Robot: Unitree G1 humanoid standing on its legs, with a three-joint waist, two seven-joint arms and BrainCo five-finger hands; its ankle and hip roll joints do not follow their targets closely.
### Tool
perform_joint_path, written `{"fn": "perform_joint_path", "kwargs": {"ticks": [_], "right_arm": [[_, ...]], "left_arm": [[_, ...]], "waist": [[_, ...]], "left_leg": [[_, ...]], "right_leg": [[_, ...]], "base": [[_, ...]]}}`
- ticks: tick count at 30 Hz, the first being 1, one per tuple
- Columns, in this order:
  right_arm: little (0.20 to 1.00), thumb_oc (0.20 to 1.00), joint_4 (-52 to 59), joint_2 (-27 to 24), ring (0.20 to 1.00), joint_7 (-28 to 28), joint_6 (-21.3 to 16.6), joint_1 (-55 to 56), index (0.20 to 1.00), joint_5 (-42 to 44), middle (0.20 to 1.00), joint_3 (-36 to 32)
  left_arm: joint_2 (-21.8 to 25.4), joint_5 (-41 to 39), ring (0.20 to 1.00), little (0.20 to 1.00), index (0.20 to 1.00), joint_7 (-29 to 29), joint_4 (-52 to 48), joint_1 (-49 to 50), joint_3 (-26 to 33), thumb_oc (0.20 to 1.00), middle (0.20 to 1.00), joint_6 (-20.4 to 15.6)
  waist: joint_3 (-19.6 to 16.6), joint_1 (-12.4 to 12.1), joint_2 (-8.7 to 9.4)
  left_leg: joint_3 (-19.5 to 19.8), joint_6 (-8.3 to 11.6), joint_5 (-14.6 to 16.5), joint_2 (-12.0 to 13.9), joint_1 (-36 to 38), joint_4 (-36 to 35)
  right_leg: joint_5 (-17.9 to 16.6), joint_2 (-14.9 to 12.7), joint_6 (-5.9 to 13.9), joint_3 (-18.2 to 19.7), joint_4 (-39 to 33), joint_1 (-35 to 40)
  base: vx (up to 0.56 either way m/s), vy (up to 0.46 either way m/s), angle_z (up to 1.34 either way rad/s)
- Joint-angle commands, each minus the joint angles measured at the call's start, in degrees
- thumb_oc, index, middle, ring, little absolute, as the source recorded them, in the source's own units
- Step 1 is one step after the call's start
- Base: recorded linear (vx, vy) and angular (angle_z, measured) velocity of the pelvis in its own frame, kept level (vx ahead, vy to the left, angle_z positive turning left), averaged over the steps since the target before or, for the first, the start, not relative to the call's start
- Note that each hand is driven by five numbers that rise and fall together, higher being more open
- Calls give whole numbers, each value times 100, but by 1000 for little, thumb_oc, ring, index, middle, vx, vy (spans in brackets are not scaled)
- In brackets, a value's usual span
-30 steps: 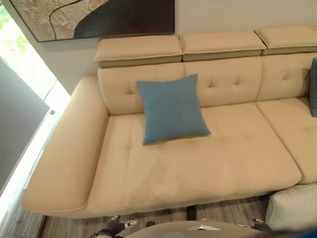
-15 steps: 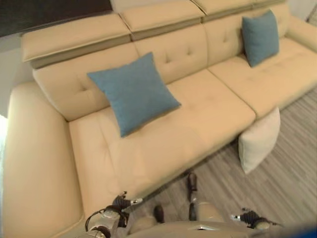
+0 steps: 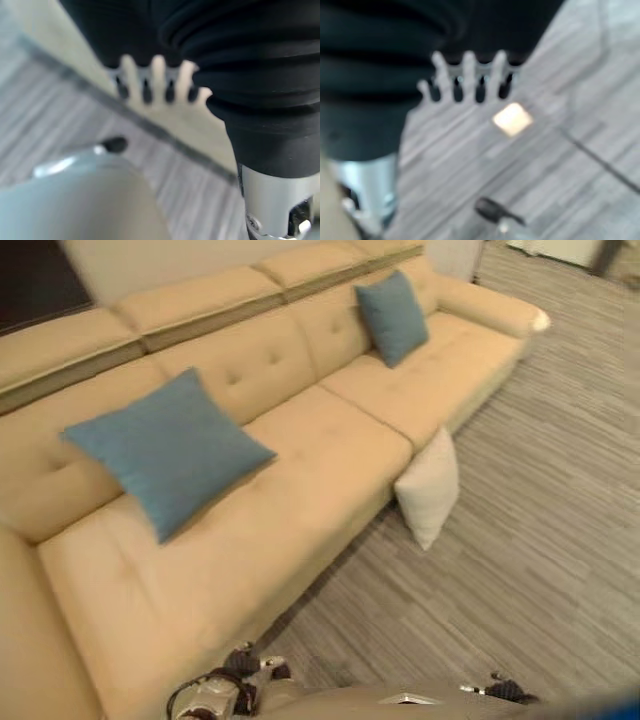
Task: Pick up all the scattered cushions and arrange them neatly on the sofa.
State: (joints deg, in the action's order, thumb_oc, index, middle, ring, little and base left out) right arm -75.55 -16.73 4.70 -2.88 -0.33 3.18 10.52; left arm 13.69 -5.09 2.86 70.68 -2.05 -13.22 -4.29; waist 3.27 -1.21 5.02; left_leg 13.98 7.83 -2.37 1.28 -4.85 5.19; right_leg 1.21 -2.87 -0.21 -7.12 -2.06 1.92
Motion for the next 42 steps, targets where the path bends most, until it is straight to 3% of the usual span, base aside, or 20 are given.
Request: {"fn": "perform_joint_path", "kwargs": {"ticks": [1,2,4,5,9,11,12,13,17,20,23,26,29,30,32,34,37,42], "right_arm": [[1000,1000,-28,-122,1000,20,-64,-245,1000,85,1000,-41],[1000,1000,-71,-118,1000,19,-54,-212,1000,91,1000,-72],[1000,1000,-67,-115,1000,19,-41,-230,1000,104,1000,-88],[1000,1000,-68,-136,1000,36,-50,-330,1000,79,1000,-69],[1000,1000,-53,-144,1000,55,-49,-401,1000,56,1000,-52],[1000,1000,-65,-120,1000,103,-46,-438,1000,-5,1000,-56],[1000,1000,-65,-120,1000,103,-46,-438,1000,-5,1000,-56],[1000,1000,-73,-129,1000,112,-63,-397,1000,4,1000,-99],[1000,1000,-134,-158,1000,74,-54,-308,1000,-1,1000,-165],[1000,1000,-102,-156,1000,78,-103,-296,1000,79,1000,-143],[1000,1000,-55,-155,1000,61,-124,-250,1000,183,1000,-154],[1000,1000,-41,-153,1000,56,-161,-234,1000,331,1000,-185],[1000,1000,-1,-159,1000,56,-178,-249,1000,398,1000,-144],[1000,1000,18,-186,1000,56,-174,-301,1000,405,1000,-100],[1000,1000,27,-185,1000,59,-179,-309,1000,388,1000,-69],[1000,1000,64,-210,1000,89,-192,-314,1000,358,1000,-34],[1000,1000,95,-212,1000,93,-222,-341,1000,391,1000,-14],[1000,1000,74,-189,1000,33,-211,-277,1000,297,1000,25]], "left_arm": [[-22,-11,1000,1000,1000,113,97,-392,90,1000,1000,-124],[-26,26,1000,1000,1000,106,137,-390,94,1000,1000,-108],[-22,64,1000,1000,1000,113,147,-417,52,1000,1000,-117],[41,95,1000,1000,1000,121,92,-410,69,1000,1000,-149],[125,90,1000,1000,1000,135,65,-426,115,1000,1000,-156],[230,117,1000,1000,1000,174,84,-454,175,1000,1000,-175],[230,117,1000,1000,1000,174,84,-454,175,1000,1000,-175],[278,68,1000,1000,1000,174,70,-411,251,1000,1000,-187],[264,86,1000,1000,1000,106,106,-367,291,1000,1000,-164],[193,57,1000,1000,1000,117,103,-403,255,1000,1000,-152],[111,80,1000,1000,1000,103,106,-420,193,1000,1000,-146],[-5,107,1000,1000,1000,84,98,-466,68,1000,1000,-138],[-76,56,1000,1000,1000,84,81,-516,-17,1000,1000,-144],[-116,55,1000,1000,1000,85,68,-550,-103,1000,1000,-149],[-115,57,1000,1000,1000,97,64,-538,-105,1000,1000,-147],[-133,87,1000,1000,1000,99,64,-494,-103,1000,1000,-133],[-161,128,1000,1000,1000,101,98,-435,-95,1000,1000,-122],[-146,86,1000,1000,1000,89,168,-261,59,1000,1000,-117]], "waist": [[307,-130,-71],[231,-69,-120],[238,-72,-125],[282,-74,-185],[357,-131,-234],[424,-220,-282],[424,-220,-282],[417,-230,-321],[309,-225,-288],[278,-164,-233],[281,-90,-232],[384,-43,-164],[525,-90,-102],[560,-145,-94],[543,-162,-102],[507,-186,-166],[518,-338,-176],[364,-503,-191]], "left_leg": [[-333,-519,519,-376,295,-72],[-514,-570,450,-300,448,-361],[-506,-614,452,-359,494,-423],[-868,-714,388,-345,623,-691],[-1105,-763,359,-318,669,-779],[-1355,-750,301,-239,702,-870],[-1355,-750,301,-239,702,-870],[-1483,-740,263,-203,732,-949],[-1637,-712,220,-185,721,-963],[-1625,-647,202,-150,708,-928],[-1590,-587,291,-94,730,-754],[-1614,-454,489,-32,491,67],[-1568,-366,385,-37,132,758],[-1437,-432,429,-248,-121,623],[-1504,-468,373,-281,-186,423],[-1740,-525,43,-296,-347,-1],[-1624,-513,-210,-398,-524,-157],[-1416,-650,-115,-544,-351,-136]], "right_leg": [[-391,-44,731,244,-44,-148],[-435,-49,763,326,-58,-191],[-505,-74,823,436,-13,-287],[-644,-118,980,570,70,-468],[-679,-172,1051,450,269,-643],[-648,-310,1036,-276,457,-722],[-648,-310,1036,-276,457,-722],[-503,-318,955,-709,553,-647],[-297,-234,845,-878,429,-353],[-302,-69,763,-622,203,-330],[-308,-6,700,-609,43,-194],[-279,8,635,-656,-35,-71],[-247,-14,564,-691,-55,46],[-220,-7,569,-635,-81,99],[-211,22,588,-611,-125,149],[-158,128,592,-597,-168,257],[59,282,547,-396,-76,416],[393,278,522,-132,306,629]], "base": [[23,159,-114],[27,198,-61],[-9,194,-49],[-54,217,-78],[-54,102,-124],[-85,46,-63],[-63,17,-70],[-33,2,-84],[-28,-52,-36],[42,-165,-18],[73,-190,1],[8,-190,-2],[43,-169,9],[68,-111,1],[106,-66,-13],[198,-56,-18],[224,-56,-8],[286,20,-58]]}}
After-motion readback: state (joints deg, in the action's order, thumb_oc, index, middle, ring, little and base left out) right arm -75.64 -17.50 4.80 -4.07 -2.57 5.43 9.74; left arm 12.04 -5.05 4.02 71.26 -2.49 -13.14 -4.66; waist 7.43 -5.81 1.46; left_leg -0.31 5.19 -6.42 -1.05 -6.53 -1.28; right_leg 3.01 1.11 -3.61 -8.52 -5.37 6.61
